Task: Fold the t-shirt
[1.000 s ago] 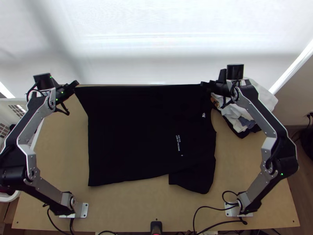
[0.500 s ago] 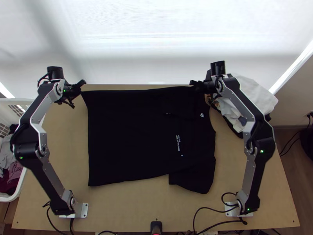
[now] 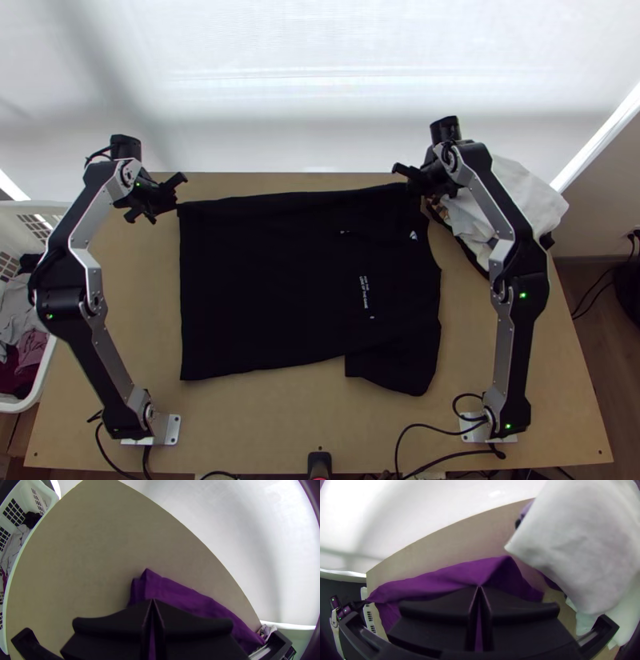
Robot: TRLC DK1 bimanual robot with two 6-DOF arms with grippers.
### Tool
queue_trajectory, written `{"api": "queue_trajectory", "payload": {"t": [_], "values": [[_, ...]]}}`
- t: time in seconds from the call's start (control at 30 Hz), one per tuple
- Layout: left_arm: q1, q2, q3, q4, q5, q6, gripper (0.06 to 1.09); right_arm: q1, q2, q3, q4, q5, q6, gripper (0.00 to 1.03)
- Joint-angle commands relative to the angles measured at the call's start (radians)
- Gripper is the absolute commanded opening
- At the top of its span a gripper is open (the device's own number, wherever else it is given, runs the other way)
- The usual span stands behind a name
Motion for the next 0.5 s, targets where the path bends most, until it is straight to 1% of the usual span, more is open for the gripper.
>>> {"api": "queue_trajectory", "payload": {"t": [0.0, 0.07, 0.27, 0.47], "values": [[-0.008, -0.118, -0.060, -0.029, 0.030, -0.001, 0.09, -0.016, -0.032, 0.014, -0.089, 0.007, 0.014, 0.03], [-0.008, -0.164, -0.098, -0.031, 0.037, -0.003, 0.09, -0.020, -0.060, -0.011, -0.113, 0.008, 0.013, 0.03], [-0.002, -0.267, -0.190, -0.034, 0.062, 0.002, 0.09, -0.021, -0.157, -0.139, -0.112, 0.017, 0.003, 0.03], [0.004, -0.342, -0.298, -0.032, 0.065, 0.023, 0.09, -0.020, -0.241, -0.274, -0.056, 0.037, 0.000, 0.03]]}}
